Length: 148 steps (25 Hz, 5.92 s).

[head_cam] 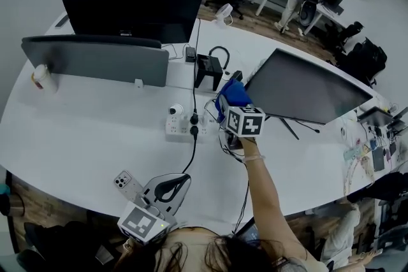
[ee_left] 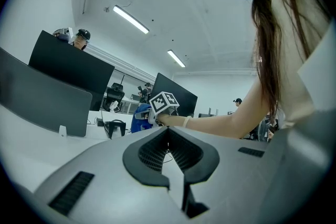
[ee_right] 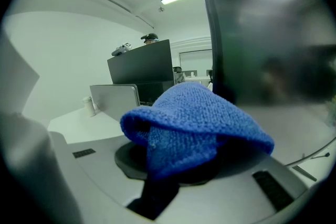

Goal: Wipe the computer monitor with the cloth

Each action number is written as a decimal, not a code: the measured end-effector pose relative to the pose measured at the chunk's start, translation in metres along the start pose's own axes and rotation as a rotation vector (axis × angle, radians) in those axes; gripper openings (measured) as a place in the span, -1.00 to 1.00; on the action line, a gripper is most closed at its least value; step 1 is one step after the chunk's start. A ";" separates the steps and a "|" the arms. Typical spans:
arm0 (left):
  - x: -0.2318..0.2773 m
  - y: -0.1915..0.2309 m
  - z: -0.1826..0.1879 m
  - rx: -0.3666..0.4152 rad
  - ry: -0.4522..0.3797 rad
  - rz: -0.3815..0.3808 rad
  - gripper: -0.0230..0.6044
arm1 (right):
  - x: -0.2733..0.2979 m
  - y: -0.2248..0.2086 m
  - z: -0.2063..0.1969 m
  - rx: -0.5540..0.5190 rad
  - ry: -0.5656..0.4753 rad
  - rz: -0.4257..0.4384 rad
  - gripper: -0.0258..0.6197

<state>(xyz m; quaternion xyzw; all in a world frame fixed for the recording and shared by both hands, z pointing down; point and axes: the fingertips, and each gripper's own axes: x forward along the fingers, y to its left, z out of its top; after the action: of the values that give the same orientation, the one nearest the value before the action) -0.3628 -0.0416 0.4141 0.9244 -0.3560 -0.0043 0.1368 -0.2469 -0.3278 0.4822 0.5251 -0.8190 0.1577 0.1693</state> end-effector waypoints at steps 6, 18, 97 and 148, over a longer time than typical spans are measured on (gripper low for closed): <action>-0.001 0.001 -0.007 0.029 0.025 -0.005 -0.90 | -0.007 0.001 0.015 -0.007 -0.032 0.000 -0.65; -0.013 0.008 -0.007 0.039 0.036 0.034 -0.90 | -0.020 0.003 0.038 -0.021 -0.084 0.001 -0.65; -0.013 -0.017 -0.005 0.050 0.011 -0.029 -0.90 | -0.104 0.014 0.165 -0.095 -0.338 -0.025 -0.65; -0.015 -0.022 -0.001 0.054 -0.005 -0.020 -0.90 | -0.160 0.008 0.244 -0.100 -0.547 -0.066 -0.65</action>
<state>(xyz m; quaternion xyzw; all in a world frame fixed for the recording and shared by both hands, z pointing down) -0.3598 -0.0159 0.4079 0.9312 -0.3473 0.0016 0.1107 -0.2191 -0.3016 0.1929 0.5655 -0.8235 -0.0363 -0.0272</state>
